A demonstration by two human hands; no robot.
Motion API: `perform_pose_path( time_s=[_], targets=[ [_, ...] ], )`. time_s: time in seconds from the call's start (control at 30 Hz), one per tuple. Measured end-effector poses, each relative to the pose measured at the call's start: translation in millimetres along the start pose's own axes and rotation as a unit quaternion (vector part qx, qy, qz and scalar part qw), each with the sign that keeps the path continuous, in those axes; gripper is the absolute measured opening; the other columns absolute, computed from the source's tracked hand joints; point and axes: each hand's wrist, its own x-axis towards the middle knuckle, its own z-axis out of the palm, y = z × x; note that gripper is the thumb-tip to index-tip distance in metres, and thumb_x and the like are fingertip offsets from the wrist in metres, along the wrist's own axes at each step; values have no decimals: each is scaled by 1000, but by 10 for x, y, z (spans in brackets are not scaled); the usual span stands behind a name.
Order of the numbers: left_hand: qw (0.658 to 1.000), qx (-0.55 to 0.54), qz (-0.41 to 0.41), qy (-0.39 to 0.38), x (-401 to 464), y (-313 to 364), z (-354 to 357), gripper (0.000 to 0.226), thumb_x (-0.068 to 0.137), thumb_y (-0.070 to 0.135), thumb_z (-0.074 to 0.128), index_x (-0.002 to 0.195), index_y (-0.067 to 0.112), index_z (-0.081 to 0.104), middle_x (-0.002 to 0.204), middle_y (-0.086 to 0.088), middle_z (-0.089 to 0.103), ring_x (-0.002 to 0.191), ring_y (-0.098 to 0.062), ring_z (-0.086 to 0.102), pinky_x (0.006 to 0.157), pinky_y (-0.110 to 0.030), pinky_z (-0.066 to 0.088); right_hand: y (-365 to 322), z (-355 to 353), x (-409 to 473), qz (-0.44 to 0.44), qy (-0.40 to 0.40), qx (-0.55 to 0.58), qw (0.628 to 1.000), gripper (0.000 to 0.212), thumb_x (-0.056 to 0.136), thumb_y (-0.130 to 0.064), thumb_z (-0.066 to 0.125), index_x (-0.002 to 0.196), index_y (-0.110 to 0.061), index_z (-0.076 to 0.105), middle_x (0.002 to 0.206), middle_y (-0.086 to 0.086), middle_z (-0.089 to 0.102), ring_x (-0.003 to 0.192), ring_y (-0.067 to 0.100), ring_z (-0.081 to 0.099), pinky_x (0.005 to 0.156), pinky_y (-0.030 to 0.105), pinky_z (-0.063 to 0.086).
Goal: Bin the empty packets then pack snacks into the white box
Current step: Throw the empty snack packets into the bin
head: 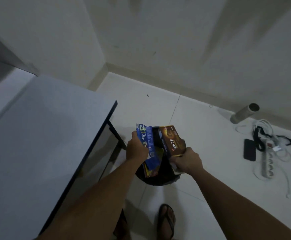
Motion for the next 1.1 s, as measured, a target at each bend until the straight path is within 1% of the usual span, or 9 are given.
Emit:
perform_pose_path(
  time_s=[0.13, 0.3, 0.4, 0.5, 0.6, 0.7, 0.87, 0.97, 1.1],
  targets=[
    [999, -15, -35, -11, 247, -247, 294, 46, 82, 3, 63, 122, 14, 41, 114, -13, 63, 101, -31, 62, 76, -38, 53, 138, 301, 334, 11, -39, 6, 999, 79, 69, -47, 76, 132, -13, 45, 122, 12, 61, 109, 32, 60, 85, 34, 48],
    [997, 19, -60, -42, 387, -381, 373, 84, 78, 16, 75, 144, 7, 25, 143, -16, 41, 131, -32, 43, 103, -38, 41, 237, 504, 561, -16, -77, 5, 997, 106, 59, -73, 68, 141, -14, 35, 133, 11, 54, 118, 32, 56, 95, 42, 51],
    [995, 50, -69, -58, 343, -314, 223, 76, 77, 22, 75, 139, 5, 35, 141, -17, 44, 127, -32, 47, 101, -38, 44, 202, 427, 494, -31, -78, -9, 996, 93, 68, -66, 68, 139, -14, 38, 130, 10, 58, 114, 31, 58, 93, 39, 52],
    [992, 64, -65, -87, 236, -125, -7, 70, 79, 22, 73, 138, 2, 39, 140, -17, 46, 126, -29, 48, 92, -30, 43, 0, 212, 336, -46, -73, -20, 996, 77, 76, -55, 70, 134, -11, 44, 126, 11, 60, 113, 32, 58, 86, 32, 48],
    [990, 59, -61, -108, 95, 137, -280, 59, 81, 22, 73, 130, 2, 49, 133, -15, 54, 119, -27, 54, 83, -25, 42, -265, -53, 160, -88, -72, -48, 992, 71, 76, -56, 69, 129, -13, 51, 123, 10, 63, 109, 29, 60, 81, 29, 46],
    [992, 58, -52, -100, -90, 403, -630, 65, 76, 31, 77, 129, 4, 50, 129, -15, 58, 114, -27, 58, 89, -28, 48, -660, -398, -124, -130, -76, -63, 987, 63, 79, -48, 71, 126, -10, 53, 124, 11, 62, 112, 29, 59, 80, 26, 42],
    [996, 33, -46, -73, -461, 769, -1287, 62, 76, 36, 77, 127, 9, 54, 135, -9, 52, 120, -23, 52, 96, -29, 43, -1400, -877, -652, -233, -83, -141, 959, 81, 76, -43, 75, 140, -7, 42, 140, 14, 51, 125, 30, 51, 100, 34, 42],
    [998, 33, -33, -46, -705, 893, -1719, 61, 77, 33, 77, 128, 7, 55, 136, -10, 53, 120, -25, 53, 98, -32, 44, -1819, -1007, -944, -292, -94, -189, 933, 80, 74, -41, 79, 139, -8, 45, 140, 12, 51, 125, 28, 52, 101, 34, 43],
    [998, 27, -47, -20, -1078, 856, -2320, 62, 77, 34, 77, 130, 9, 54, 126, -9, 56, 109, -25, 57, 91, -37, 52, -2338, -999, -1384, -358, -117, -237, 895, 78, 75, -38, 79, 139, -10, 44, 141, 11, 50, 126, 29, 50, 101, 38, 45]
  ],
)
